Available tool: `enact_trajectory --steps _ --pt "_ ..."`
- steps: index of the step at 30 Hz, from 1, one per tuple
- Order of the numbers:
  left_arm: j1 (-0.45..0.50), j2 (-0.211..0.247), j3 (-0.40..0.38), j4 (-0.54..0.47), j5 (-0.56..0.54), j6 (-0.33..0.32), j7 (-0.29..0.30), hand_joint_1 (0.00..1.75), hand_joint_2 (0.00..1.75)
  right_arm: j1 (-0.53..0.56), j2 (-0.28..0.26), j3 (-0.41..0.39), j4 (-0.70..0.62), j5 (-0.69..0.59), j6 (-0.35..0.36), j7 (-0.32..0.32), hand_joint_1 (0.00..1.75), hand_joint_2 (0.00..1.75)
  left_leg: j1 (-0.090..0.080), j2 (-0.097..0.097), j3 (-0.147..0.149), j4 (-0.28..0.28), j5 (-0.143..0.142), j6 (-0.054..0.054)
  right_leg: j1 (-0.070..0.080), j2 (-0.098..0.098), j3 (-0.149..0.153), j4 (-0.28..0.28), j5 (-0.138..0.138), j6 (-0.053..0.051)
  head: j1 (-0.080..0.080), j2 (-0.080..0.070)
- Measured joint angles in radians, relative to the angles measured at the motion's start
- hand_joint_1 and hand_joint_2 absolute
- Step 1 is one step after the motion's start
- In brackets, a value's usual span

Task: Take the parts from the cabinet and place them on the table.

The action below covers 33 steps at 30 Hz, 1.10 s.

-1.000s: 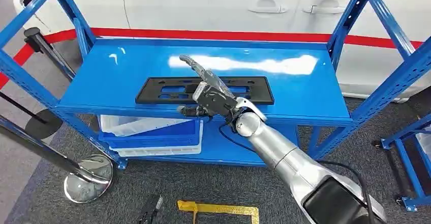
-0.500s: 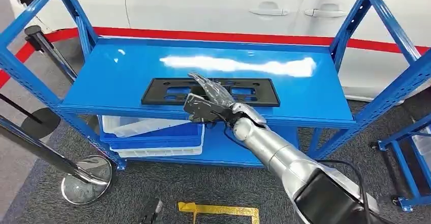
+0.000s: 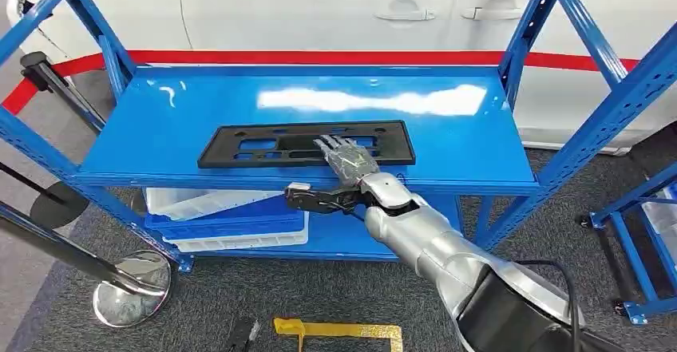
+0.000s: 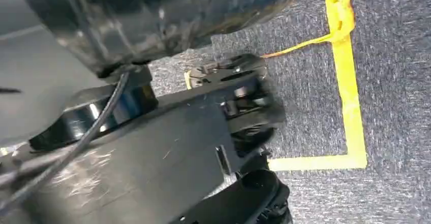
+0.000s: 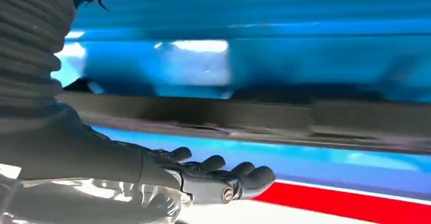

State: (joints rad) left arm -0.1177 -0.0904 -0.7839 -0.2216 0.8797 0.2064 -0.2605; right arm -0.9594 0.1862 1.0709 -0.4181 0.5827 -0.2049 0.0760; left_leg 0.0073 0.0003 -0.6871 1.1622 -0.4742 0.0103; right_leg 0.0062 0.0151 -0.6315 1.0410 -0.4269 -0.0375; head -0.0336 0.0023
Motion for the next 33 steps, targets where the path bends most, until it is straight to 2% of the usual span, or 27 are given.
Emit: enact_trajectory --steps 1,2,6,7,8,9,10,11,12,13,14,15,16,17,18,19,20,21,22,24,26,27,28,29,30,31,33 --pt "-0.002 0.0 -0.002 0.0 -0.001 0.001 0.0 0.0 0.0 -0.004 0.004 0.017 0.003 0.026 -0.003 0.018 0.0 1.75 -0.003 -0.001 0.049 -0.09 0.037 0.009 0.001 0.003 0.002 0.0 0.0 0.0 -0.001 0.0" --pt "-0.006 0.002 -0.004 0.0 -0.002 0.002 0.001 0.0 0.0 -0.008 0.006 0.029 0.006 0.046 -0.003 0.033 0.0 1.75 -0.007 -0.003 0.074 -0.133 0.02 0.019 -0.001 0.003 0.002 -0.002 0.0 0.001 0.002 0.0" --pt "-0.009 0.003 -0.014 0.0 -0.003 0.007 0.002 0.0 0.0 -0.014 0.01 0.062 0.015 0.111 -0.002 0.064 0.0 1.75 -0.017 -0.003 0.077 -0.146 0.031 0.026 -0.003 0.003 0.003 -0.007 0.005 0.02 -0.003 0.0" --pt "-0.009 0.003 -0.014 0.0 -0.003 0.008 0.002 0.0 0.0 -0.016 0.011 0.065 0.017 0.114 -0.002 0.066 0.0 1.75 -0.01 -0.001 0.083 -0.154 0.036 0.032 -0.001 0.003 0.005 -0.012 0.005 0.026 -0.003 0.0" --pt "-0.009 0.002 -0.015 0.0 -0.003 0.009 0.002 0.0 0.0 -0.017 0.01 0.072 0.019 0.119 -0.002 0.069 0.0 1.75 -0.004 0.003 0.091 -0.17 0.044 0.032 -0.002 -0.002 -0.001 0.005 -0.005 0.029 -0.002 0.0" --pt "-0.01 0.002 -0.016 0.0 -0.003 0.009 0.002 0.0 0.0 -0.022 0.01 0.081 0.023 0.121 -0.001 0.071 0.0 1.75 -0.003 0.003 0.093 -0.174 0.045 0.034 -0.003 -0.005 -0.019 0.043 -0.036 0.034 0.0 0.0" --pt "-0.012 0.002 -0.016 0.0 -0.003 0.01 0.002 0.0 0.0 -0.026 0.01 0.089 0.024 0.125 -0.001 0.075 0.0 1.75 -0.003 0.004 0.092 -0.173 0.046 0.036 -0.008 -0.005 -0.058 0.129 -0.083 0.039 0.001 0.0" --pt "-0.012 0.002 -0.017 0.0 -0.003 0.01 0.002 0.0 0.0 -0.025 0.01 0.096 0.026 0.13 0.0 0.08 0.0 1.75 -0.003 0.005 0.093 -0.172 0.045 0.037 -0.011 -0.006 -0.095 0.206 -0.118 0.042 0.002 0.0" --pt "-0.012 0.002 -0.017 0.0 -0.003 0.01 0.003 0.0 0.0 -0.024 0.01 0.106 0.031 0.145 0.0 0.09 0.0 1.75 -0.003 0.006 0.091 -0.171 0.045 0.036 -0.012 -0.006 -0.131 0.28 -0.144 0.045 0.002 0.0" --pt "-0.011 0.002 -0.017 0.0 -0.002 0.01 0.003 0.0 0.0 -0.023 0.01 0.111 0.034 0.161 -0.001 0.105 0.0 1.75 -0.002 0.006 0.09 -0.17 0.045 0.036 -0.014 -0.007 -0.149 0.314 -0.144 0.048 0.002 0.0" --pt "-0.011 0.002 -0.017 0.0 -0.001 0.011 0.003 0.0 0.0 -0.022 0.009 0.113 0.037 0.179 -0.003 0.12 0.0 1.75 -0.002 0.006 0.089 -0.167 0.043 0.035 -0.017 -0.007 -0.143 0.3 -0.126 0.049 0.002 0.0" --pt "-0.011 0.002 -0.017 0.0 -0.001 0.011 0.003 0.0 0.0 -0.022 0.009 0.116 0.039 0.199 -0.009 0.14 0.0 1.75 -0.001 0.006 0.089 -0.164 0.041 0.033 -0.019 -0.009 -0.111 0.238 -0.085 0.05 0.002 0.0" --pt "-0.011 0.0 -0.017 0.0 -0.001 0.012 0.003 0.0 0.0 -0.023 0.008 0.119 0.041 0.217 -0.019 0.16 0.0 1.75 0.0 0.006 0.09 -0.159 0.037 0.029 -0.019 -0.011 -0.067 0.152 -0.041 0.051 0.002 0.0" --pt "-0.012 -0.001 -0.017 0.0 0.0 0.014 0.003 0.0 0.0 -0.026 0.008 0.122 0.042 0.233 -0.034 0.183 0.99 1.75 0.002 0.006 0.089 -0.15 0.031 0.022 -0.021 -0.015 -0.015 0.053 0.001 0.052 0.002 0.0" --pt "-0.012 -0.001 -0.017 0.0 0.0 0.014 0.003 0.0 0.0 -0.027 0.008 0.129 0.044 0.242 -0.048 0.2 1.55 1.75 0.002 0.006 0.087 -0.147 0.027 0.018 -0.02 -0.016 0.001 0.021 -0.019 0.051 0.002 0.0" --pt "-0.014 -0.001 -0.018 0.0 0.0 0.016 0.003 0.0 0.0 -0.03 0.009 0.133 0.045 0.247 -0.055 0.207 1.75 1.75 -0.005 0.005 0.08 -0.135 0.023 0.013 -0.015 -0.011 0.006 0.01 -0.018 0.043 0.003 0.0" --pt "-0.014 -0.001 -0.018 0.0 0.001 0.016 0.003 0.0 0.0 -0.03 0.009 0.134 0.046 0.248 -0.063 0.212 1.75 1.75 -0.005 0.005 0.079 -0.138 0.024 0.01 -0.015 -0.009 0.003 0.013 -0.016 0.034 -0.002 0.0" --pt "-0.013 -0.001 -0.021 0.0 0.001 0.017 0.003 0.0 0.0 -0.029 0.009 0.134 0.048 0.247 -0.066 0.219 1.75 1.75 -0.005 0.006 0.08 -0.136 0.025 0.009 -0.014 -0.007 0.003 0.013 -0.016 0.031 -0.003 0.0" --pt "-0.012 -0.001 -0.025 0.0 0.002 0.017 0.006 0.0 0.0 -0.029 0.008 0.134 0.051 0.244 -0.064 0.219 1.75 1.75 -0.003 0.008 0.081 -0.14 0.026 0.007 -0.011 -0.004 0.001 0.014 -0.016 0.023 -0.002 0.0" --pt "-0.012 -0.001 -0.026 0.0 0.003 0.018 0.009 0.0 0.0 -0.029 0.009 0.134 0.055 0.238 -0.056 0.219 1.75 1.75 -0.001 0.007 0.075 -0.124 0.01 0.0 -0.016 -0.005 0.005 0.01 -0.012 0.012 -0.002 0.0" --pt "-0.012 -0.001 -0.027 0.0 0.003 0.018 0.009 0.0 0.0 -0.031 0.009 0.134 0.057 0.237 -0.043 0.217 1.75 1.75 0.001 0.007 0.017 0.004 -0.065 -0.007 -0.014 -0.004 0.005 0.01 -0.012 0.007 -0.011 0.0" --pt "-0.011 -0.001 -0.028 0.0 0.003 0.018 0.01 0.0 0.0 -0.031 0.009 0.134 0.059 0.244 -0.038 0.217 1.75 1.75 0.0 0.007 -0.026 0.093 -0.101 -0.008 -0.011 -0.004 0.004 0.01 -0.013 0.005 -0.011 0.0" --pt "-0.01 -0.001 -0.028 0.0 0.003 0.018 0.011 0.0 0.0 -0.031 0.009 0.134 0.06 0.251 -0.037 0.217 1.75 1.75 0.0 0.007 -0.06 0.159 -0.121 -0.006 -0.008 -0.004 0.004 0.01 -0.014 0.003 -0.011 0.0" --pt "-0.009 -0.001 -0.029 0.0 0.002 0.018 0.012 0.0 0.0 -0.031 0.009 0.134 0.06 0.257 -0.035 0.217 1.75 1.75 0.0 0.006 -0.077 0.191 -0.125 -0.004 -0.005 -0.003 0.005 0.01 -0.014 0.002 -0.011 0.0" --pt "-0.007 -0.001 -0.03 0.0 0.0 0.018 0.013 0.0 0.0 -0.031 0.009 0.134 0.061 0.267 -0.032 0.217 1.75 1.75 -0.002 0.005 -0.076 0.183 -0.105 0.003 0.0 -0.003 0.008 0.01 -0.016 0.0 -0.01 0.0" --pt "-0.007 -0.001 -0.031 0.0 0.0 0.018 0.014 0.0 0.0 -0.032 0.009 0.134 0.061 0.273 -0.03 0.218 1.75 1.75 -0.005 0.005 -0.058 0.139 -0.075 0.011 0.003 -0.002 0.01 0.01 -0.017 -0.002 -0.011 0.0" --pt "-0.008 -0.001 -0.032 0.0 -0.003 0.018 0.017 0.0 0.0 -0.035 0.012 0.134 0.061 0.286 -0.035 0.22 1.75 1.75 -0.016 0.003 0.032 -0.045 0.02 0.031 0.008 0.0 0.019 0.01 -0.019 -0.006 -0.01 0.0"
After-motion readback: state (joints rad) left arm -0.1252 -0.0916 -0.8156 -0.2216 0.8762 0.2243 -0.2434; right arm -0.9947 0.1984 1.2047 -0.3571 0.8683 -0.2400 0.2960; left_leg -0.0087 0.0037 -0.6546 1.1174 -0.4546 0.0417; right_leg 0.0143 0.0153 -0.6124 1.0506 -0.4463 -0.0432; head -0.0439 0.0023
